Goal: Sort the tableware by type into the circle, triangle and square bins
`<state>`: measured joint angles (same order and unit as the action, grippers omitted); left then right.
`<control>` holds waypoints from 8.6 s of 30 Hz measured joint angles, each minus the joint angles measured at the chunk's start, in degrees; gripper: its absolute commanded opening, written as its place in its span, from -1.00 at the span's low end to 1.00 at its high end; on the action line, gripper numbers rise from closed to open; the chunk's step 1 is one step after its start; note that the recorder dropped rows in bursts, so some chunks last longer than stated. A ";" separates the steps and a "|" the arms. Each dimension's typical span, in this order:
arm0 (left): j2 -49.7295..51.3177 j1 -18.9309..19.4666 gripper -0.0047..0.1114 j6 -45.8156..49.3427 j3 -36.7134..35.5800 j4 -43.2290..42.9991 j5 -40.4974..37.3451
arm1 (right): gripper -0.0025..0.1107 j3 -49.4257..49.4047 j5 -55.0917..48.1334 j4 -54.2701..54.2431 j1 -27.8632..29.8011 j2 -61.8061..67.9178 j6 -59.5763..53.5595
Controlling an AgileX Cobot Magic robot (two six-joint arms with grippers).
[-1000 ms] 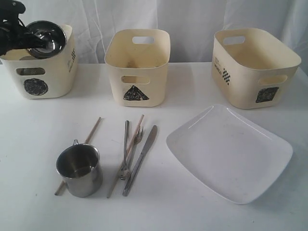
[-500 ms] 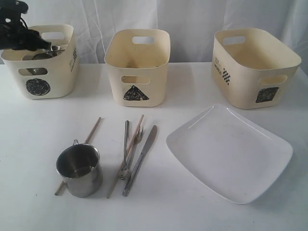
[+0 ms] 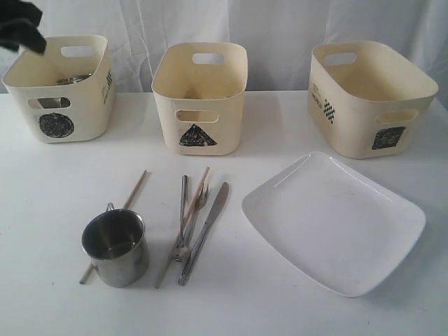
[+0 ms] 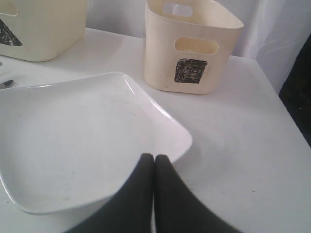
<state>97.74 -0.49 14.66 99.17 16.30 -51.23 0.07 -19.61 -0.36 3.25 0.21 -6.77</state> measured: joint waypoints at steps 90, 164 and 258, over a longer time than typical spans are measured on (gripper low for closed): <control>-0.46 -2.15 -0.92 -8.85 -15.53 -33.11 81.72 | -0.96 0.00 0.00 0.00 0.00 0.00 0.00; -97.18 2.04 -0.90 -32.63 -83.32 -38.56 28.42 | -0.96 0.00 0.00 0.00 0.00 0.00 0.03; -97.45 2.04 -0.90 -40.47 -99.12 -37.29 32.96 | -0.96 63.75 -40.22 -44.57 -5.55 83.45 -27.92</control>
<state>0.28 1.55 -25.81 0.05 -20.99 -18.27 63.82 -59.83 -44.94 -2.30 83.66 -34.70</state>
